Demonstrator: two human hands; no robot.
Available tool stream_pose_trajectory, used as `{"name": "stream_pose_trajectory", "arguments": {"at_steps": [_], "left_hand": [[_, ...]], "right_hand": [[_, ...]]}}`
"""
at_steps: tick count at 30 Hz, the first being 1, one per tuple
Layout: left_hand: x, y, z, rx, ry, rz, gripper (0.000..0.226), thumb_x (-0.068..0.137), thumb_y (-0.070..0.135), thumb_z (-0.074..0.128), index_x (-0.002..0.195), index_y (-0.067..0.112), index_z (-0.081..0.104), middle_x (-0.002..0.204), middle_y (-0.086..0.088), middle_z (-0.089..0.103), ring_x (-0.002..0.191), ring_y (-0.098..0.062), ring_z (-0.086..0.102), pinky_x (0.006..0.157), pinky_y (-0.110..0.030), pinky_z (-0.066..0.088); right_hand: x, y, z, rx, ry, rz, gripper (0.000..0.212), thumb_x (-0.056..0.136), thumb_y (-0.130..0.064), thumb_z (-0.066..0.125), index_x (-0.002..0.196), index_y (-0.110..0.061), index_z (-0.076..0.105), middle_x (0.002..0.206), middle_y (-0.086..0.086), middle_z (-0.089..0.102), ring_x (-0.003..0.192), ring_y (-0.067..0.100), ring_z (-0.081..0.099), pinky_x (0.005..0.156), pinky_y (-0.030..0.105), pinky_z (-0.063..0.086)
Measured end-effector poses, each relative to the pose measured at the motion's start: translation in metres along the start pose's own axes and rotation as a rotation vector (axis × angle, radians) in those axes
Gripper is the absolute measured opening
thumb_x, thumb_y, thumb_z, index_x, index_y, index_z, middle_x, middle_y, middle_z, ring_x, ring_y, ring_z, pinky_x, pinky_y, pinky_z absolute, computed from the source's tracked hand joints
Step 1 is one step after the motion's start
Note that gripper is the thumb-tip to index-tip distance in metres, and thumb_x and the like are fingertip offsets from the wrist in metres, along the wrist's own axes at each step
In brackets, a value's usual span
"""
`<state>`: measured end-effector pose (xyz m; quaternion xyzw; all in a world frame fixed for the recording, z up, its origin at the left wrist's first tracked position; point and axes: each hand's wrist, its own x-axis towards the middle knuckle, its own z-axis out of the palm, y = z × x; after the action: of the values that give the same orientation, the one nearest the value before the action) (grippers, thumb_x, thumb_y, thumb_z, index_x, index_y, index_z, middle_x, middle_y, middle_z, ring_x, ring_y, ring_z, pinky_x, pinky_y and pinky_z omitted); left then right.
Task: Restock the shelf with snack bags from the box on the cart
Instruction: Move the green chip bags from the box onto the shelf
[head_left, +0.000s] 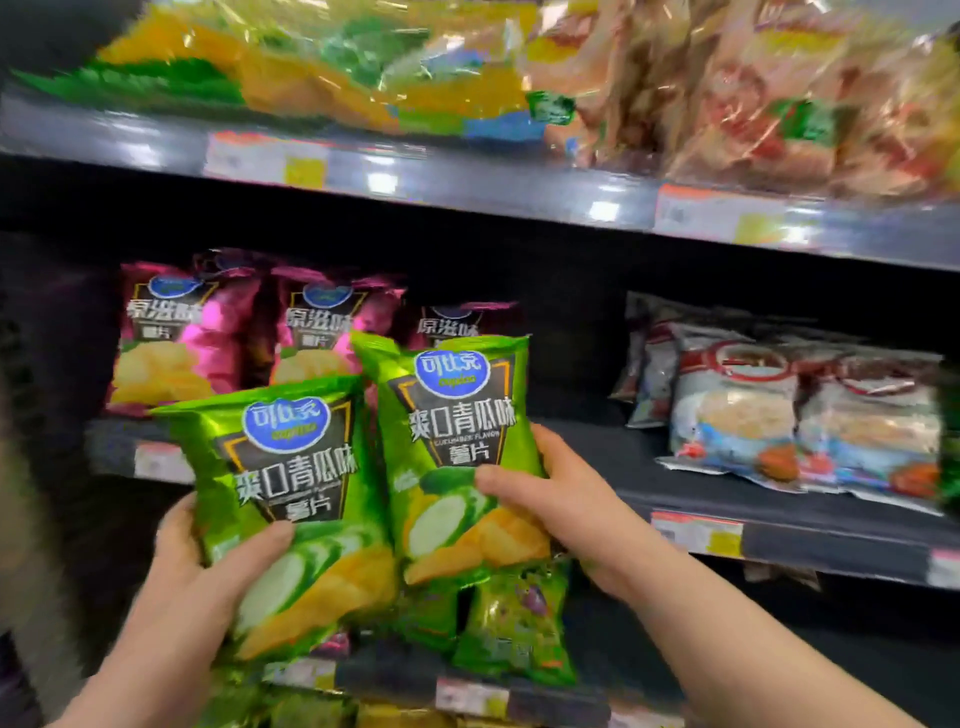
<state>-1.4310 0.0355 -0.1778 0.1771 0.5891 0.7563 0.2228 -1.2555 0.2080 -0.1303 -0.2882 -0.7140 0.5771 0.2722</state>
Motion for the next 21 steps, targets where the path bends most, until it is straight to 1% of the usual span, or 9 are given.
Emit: {"name": "stream_pose_trajectory", "arguments": {"at_steps": [3,6,8,11,15,16,18,19,21], "left_hand": [[0.006,-0.006,0.041,0.011,-0.053,0.018,0.11,0.034,0.036,0.079,0.136,0.018,0.04,0.113,-0.012,0.067,0.097,-0.032,0.067,0.091,-0.054,0.049],[0.016,-0.004,0.067,0.007,-0.097,0.034,0.099,0.047,0.022,0.083,0.136,0.014,0.039,0.116,-0.014,0.066,0.093,-0.028,0.066,0.087,-0.045,0.05],[0.023,0.0,0.08,0.004,-0.124,0.053,0.104,0.041,0.027,0.082,0.135,0.017,0.039,0.112,-0.011,0.067,0.092,-0.027,0.067,0.086,-0.044,0.051],[0.041,0.005,0.088,0.002,-0.16,0.068,0.109,0.032,0.041,0.078,0.132,0.023,0.041,0.107,-0.006,0.071,0.091,-0.027,0.069,0.088,-0.048,0.053],[0.064,0.009,0.094,-0.002,-0.236,0.087,0.11,0.034,0.042,0.08,0.136,0.027,0.041,0.106,-0.003,0.073,0.092,-0.026,0.071,0.089,-0.051,0.053],[0.07,0.011,0.094,-0.008,-0.247,0.084,0.109,0.035,0.042,0.08,0.135,0.027,0.042,0.106,-0.002,0.074,0.091,-0.025,0.072,0.087,-0.049,0.055],[0.084,0.013,0.093,-0.011,-0.291,0.085,0.107,0.036,0.041,0.081,0.135,0.027,0.043,0.106,-0.002,0.074,0.091,-0.025,0.072,0.086,-0.047,0.055],[0.09,0.014,0.092,-0.005,-0.315,0.082,0.109,0.034,0.041,0.082,0.135,0.027,0.043,0.107,-0.001,0.074,0.092,-0.025,0.072,0.089,-0.048,0.054],[0.101,0.015,0.092,0.0,-0.353,0.075,0.118,0.025,0.044,0.087,0.134,0.027,0.044,0.104,0.0,0.075,0.09,-0.024,0.073,0.087,-0.045,0.054]], "right_hand": [[0.013,-0.005,-0.05,0.027,0.102,-0.042,0.073,0.057,-0.038,0.077,0.124,-0.026,0.053,0.108,-0.003,0.072,0.092,0.013,0.071,0.078,0.033,0.058],[0.035,-0.006,-0.084,0.083,0.194,-0.074,0.068,0.064,-0.035,0.08,0.125,-0.021,0.053,0.11,0.002,0.071,0.095,0.021,0.07,0.084,0.042,0.057],[0.053,-0.005,-0.101,0.096,0.274,-0.085,0.062,0.07,-0.032,0.079,0.125,-0.02,0.052,0.111,0.003,0.069,0.095,0.022,0.069,0.083,0.041,0.057],[0.084,0.001,-0.117,0.061,0.372,-0.079,0.067,0.07,-0.034,0.079,0.128,-0.018,0.048,0.115,0.004,0.067,0.096,0.022,0.068,0.085,0.041,0.057],[0.126,0.01,-0.126,-0.009,0.506,0.011,0.098,0.052,-0.051,0.081,0.132,-0.01,0.043,0.117,0.006,0.064,0.099,0.025,0.066,0.086,0.042,0.056],[0.135,0.011,-0.127,0.004,0.514,0.025,0.098,0.052,-0.051,0.081,0.132,-0.009,0.045,0.116,0.008,0.065,0.098,0.025,0.067,0.08,0.037,0.057],[0.156,0.016,-0.127,0.043,0.529,0.048,0.087,0.064,-0.043,0.081,0.134,-0.005,0.044,0.12,0.011,0.063,0.1,0.026,0.066,0.074,0.03,0.054],[0.166,0.018,-0.127,0.047,0.547,0.065,0.088,0.066,-0.041,0.081,0.136,-0.006,0.042,0.125,0.01,0.06,0.104,0.027,0.064,0.077,0.031,0.053],[0.183,0.021,-0.126,0.038,0.551,0.088,0.106,0.052,-0.052,0.083,0.139,-0.009,0.039,0.131,0.009,0.057,0.11,0.028,0.061,0.09,0.036,0.052]]}}
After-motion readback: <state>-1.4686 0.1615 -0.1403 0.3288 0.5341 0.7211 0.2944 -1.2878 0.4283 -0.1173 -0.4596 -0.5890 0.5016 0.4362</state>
